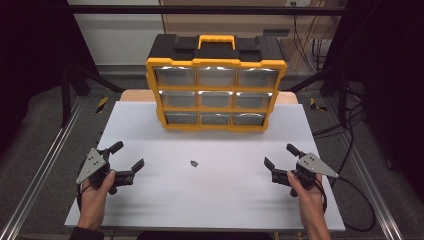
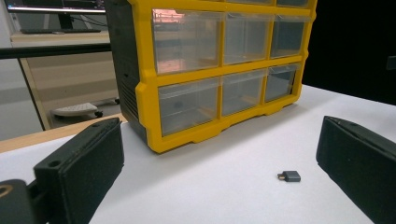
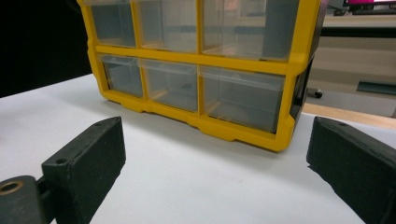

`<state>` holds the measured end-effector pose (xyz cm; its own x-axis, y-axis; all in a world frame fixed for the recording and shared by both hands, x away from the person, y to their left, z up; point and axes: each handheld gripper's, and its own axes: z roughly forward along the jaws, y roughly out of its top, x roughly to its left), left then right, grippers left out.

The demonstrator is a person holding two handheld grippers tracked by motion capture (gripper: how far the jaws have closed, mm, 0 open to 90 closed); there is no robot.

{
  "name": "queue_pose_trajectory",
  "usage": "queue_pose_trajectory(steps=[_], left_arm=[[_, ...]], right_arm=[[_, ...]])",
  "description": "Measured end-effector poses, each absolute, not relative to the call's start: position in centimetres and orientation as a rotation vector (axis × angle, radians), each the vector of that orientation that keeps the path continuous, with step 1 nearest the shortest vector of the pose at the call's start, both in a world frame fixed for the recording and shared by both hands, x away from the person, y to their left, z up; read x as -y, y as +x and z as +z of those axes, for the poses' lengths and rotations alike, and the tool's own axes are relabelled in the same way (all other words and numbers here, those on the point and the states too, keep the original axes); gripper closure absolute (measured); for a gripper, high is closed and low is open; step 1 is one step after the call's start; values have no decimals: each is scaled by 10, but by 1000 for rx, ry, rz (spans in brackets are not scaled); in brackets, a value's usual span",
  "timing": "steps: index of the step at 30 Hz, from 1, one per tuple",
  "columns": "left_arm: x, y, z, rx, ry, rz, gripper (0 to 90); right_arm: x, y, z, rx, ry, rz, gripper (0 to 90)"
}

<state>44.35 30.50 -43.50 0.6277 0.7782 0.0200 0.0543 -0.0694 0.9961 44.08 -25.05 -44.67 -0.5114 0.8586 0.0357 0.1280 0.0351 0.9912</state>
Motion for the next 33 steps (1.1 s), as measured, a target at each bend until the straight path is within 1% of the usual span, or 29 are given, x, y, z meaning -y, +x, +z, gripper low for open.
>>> queue_pose_trajectory(steps=[13, 21, 33], left_arm=[[-303, 444, -435, -719, 1549, 682, 6], [-300, 445, -436, -720, 1558, 679, 6], [-295, 448, -438, -711, 1584, 677, 7]], right_arm=[[248, 442, -448, -1725, 1096, 1486, 37], [242, 444, -450, -1743, 1098, 1456, 29], [239, 443, -452, -1770, 1163, 1477, 34]])
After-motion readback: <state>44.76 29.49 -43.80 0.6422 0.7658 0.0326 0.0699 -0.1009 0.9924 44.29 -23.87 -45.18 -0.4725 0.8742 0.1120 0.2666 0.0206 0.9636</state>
